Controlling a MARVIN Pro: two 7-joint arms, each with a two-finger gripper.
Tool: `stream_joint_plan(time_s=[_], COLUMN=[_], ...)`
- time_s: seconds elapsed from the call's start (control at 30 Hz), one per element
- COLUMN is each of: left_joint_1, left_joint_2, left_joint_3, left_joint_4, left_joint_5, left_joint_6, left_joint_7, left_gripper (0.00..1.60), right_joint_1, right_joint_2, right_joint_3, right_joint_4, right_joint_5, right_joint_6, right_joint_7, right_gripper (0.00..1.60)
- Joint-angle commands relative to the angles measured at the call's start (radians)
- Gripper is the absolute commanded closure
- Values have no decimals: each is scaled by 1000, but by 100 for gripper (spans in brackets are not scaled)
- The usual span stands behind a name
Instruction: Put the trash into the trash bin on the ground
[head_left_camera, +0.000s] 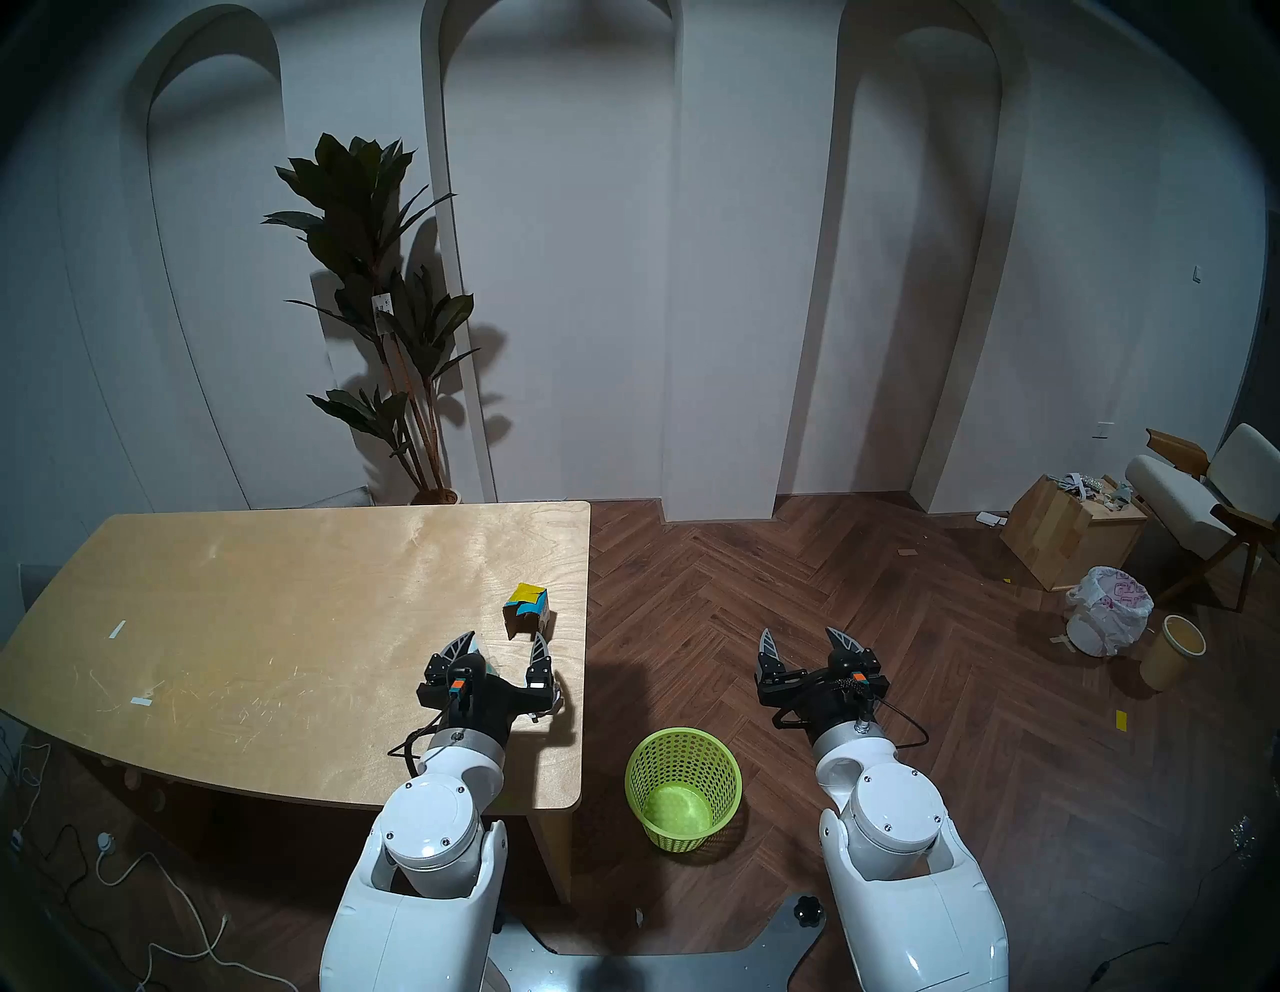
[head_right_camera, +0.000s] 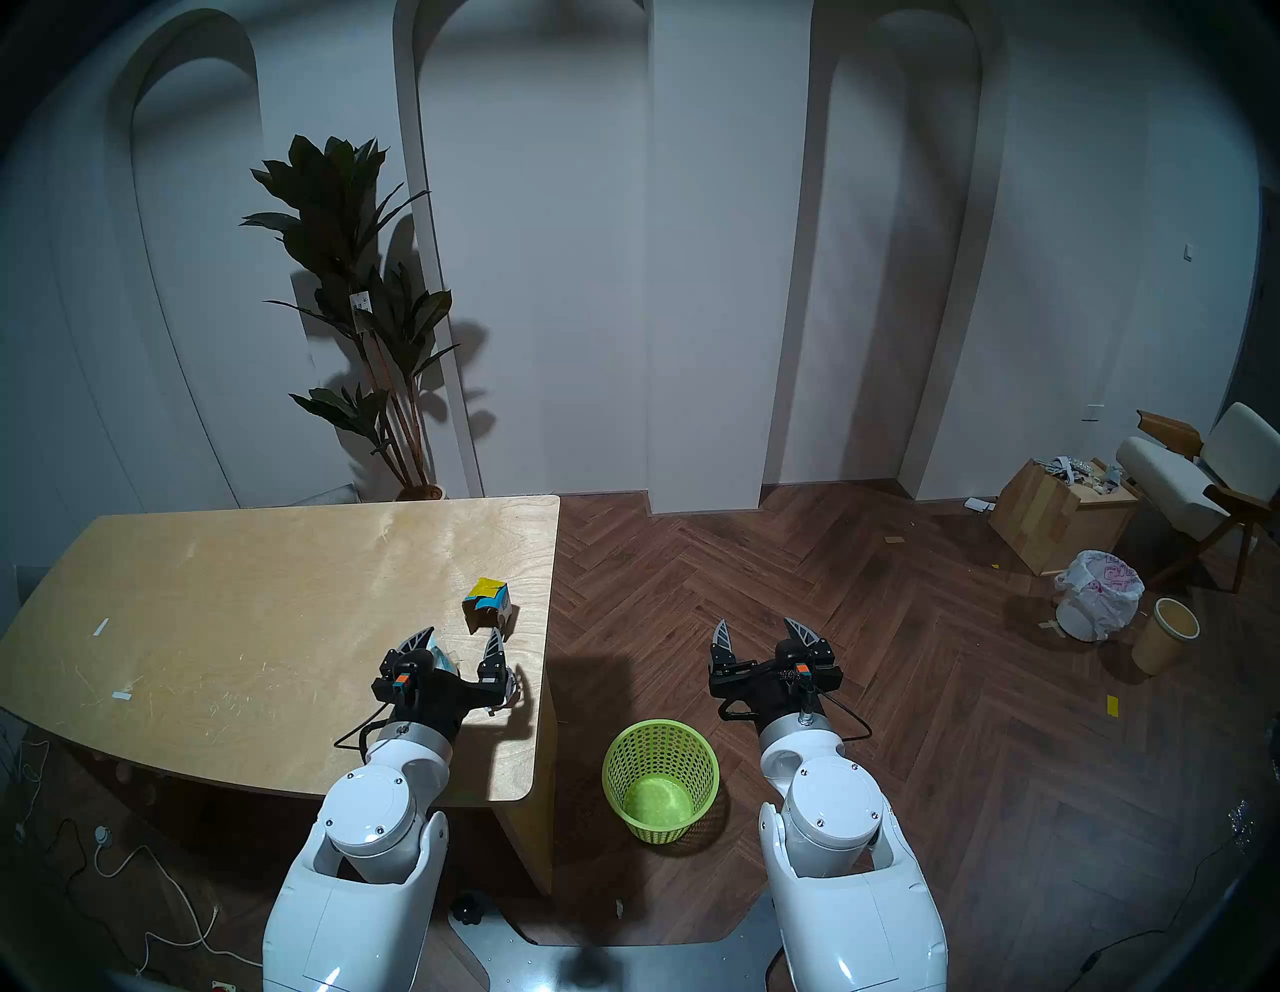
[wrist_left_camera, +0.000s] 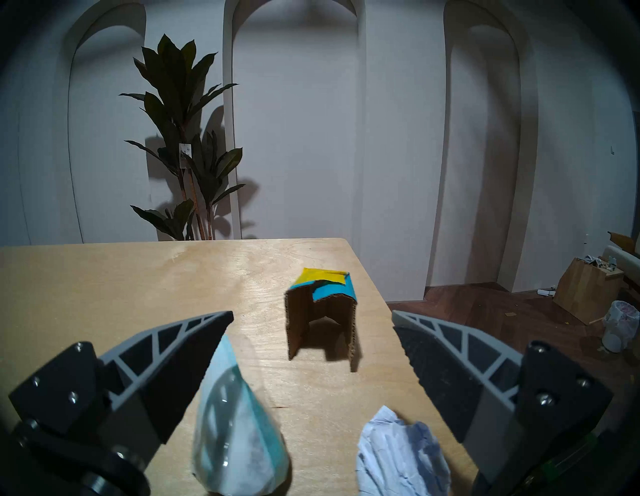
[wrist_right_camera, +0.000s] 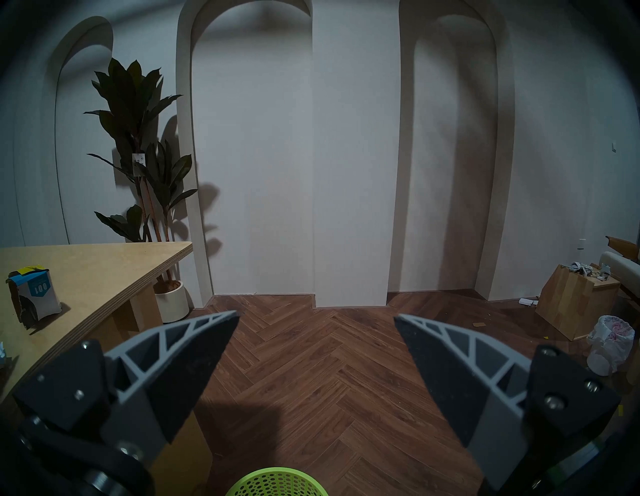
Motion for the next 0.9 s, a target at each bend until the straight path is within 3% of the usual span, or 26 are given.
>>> stream_joint_plan(time_s=[0.0,0.23,0.7,0.87], left_joint_1=[25,48,57,66], left_joint_2=[27,32,63,63], left_joint_3=[-46,-116,-301,-339], left_joint_4=[-95,-126,-120,-114], left_joint_5=[7,0,-27,-40], left_joint_6=[2,-1,-8,-8], left_joint_7=[10,41,101,113], left_gripper=[0,0,0,0], right_joint_1=[2,47,207,262], right_joint_2=[7,29,74,72], right_joint_3=[-51,-159,-393,-457], right_joint_4=[-35,-21,68,105], right_joint_5=[-7,-7,-3,21], right_joint_6=[-17,-13,19,31], right_joint_7=[43,64,-16,-47], right_gripper=[0,0,0,0])
